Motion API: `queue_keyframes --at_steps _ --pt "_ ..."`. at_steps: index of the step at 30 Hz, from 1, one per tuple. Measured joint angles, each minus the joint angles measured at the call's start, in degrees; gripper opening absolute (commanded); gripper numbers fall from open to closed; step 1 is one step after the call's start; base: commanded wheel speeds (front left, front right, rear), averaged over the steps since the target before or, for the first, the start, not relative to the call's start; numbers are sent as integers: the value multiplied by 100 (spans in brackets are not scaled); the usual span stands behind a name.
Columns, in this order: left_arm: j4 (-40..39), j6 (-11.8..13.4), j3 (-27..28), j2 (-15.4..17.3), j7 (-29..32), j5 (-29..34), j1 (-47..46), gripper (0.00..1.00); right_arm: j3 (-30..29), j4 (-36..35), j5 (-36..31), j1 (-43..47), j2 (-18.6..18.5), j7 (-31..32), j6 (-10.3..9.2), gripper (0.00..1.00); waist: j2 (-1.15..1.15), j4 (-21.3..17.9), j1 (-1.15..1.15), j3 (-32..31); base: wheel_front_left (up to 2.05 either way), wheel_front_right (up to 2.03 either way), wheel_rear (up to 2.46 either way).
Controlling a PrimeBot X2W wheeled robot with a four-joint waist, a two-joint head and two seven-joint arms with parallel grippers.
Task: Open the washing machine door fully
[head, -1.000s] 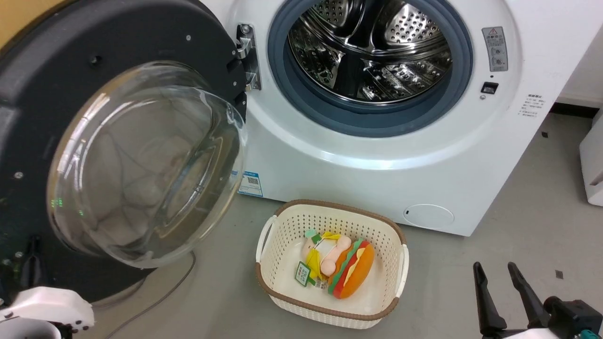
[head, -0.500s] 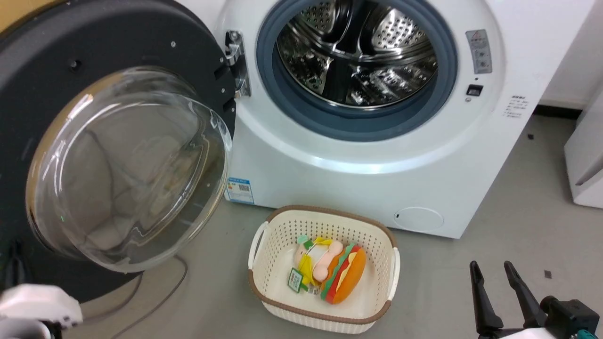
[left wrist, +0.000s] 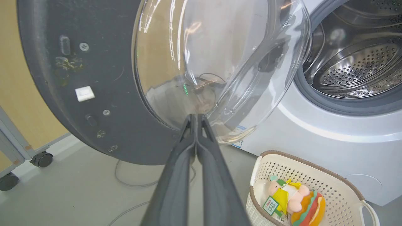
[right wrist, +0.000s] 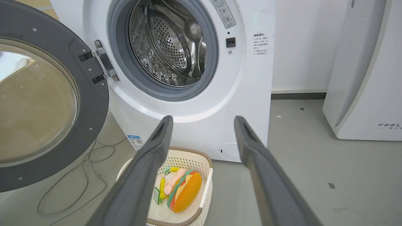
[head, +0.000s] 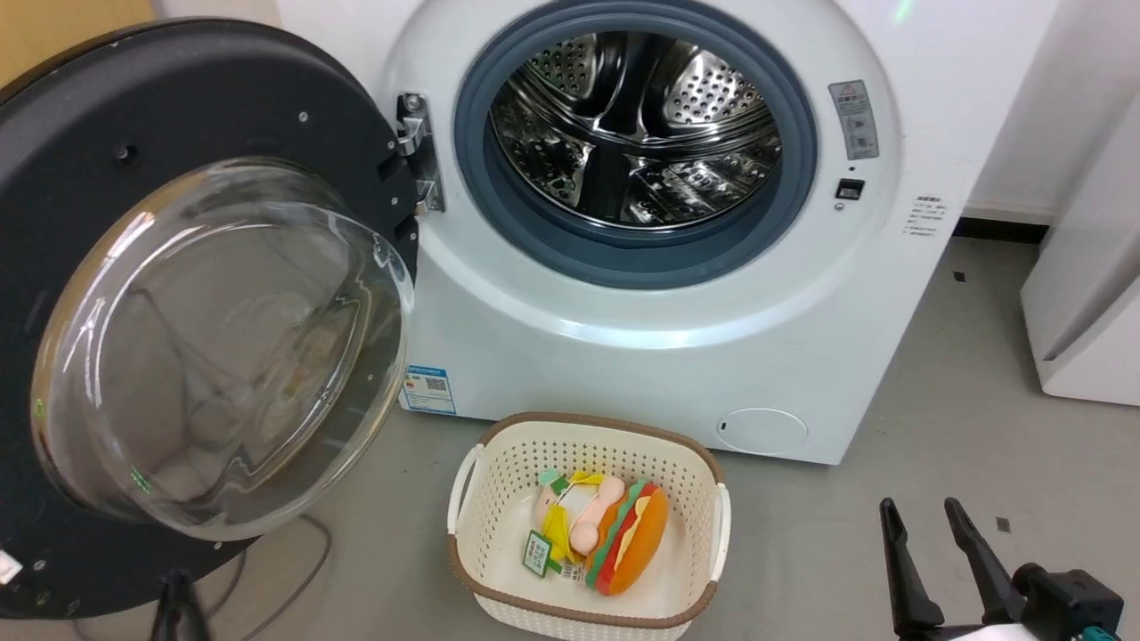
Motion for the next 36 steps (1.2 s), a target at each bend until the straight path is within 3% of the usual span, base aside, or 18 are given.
queue_keyframes --at_steps 6,16,24,36 --pt "-164 -250 -520 -77 0 200 44 100 12 -37 -135 -1 0 74 0 100 0 -167 0 -14 0 0 0" --pt "3 -425 -1161 -8 3 708 -333 100 56 -293 -641 19 0 315 0 100 0 -604 0 -32 0 0 0" --pt "134 -500 -1354 51 88 791 -506 100 67 -483 -1018 82 0 555 0 100 0 -883 0 -51 0 0 0" --pt "315 -503 -1424 47 107 733 -593 100 70 -532 -883 132 0 604 0 100 0 -1010 0 -51 0 0 0"
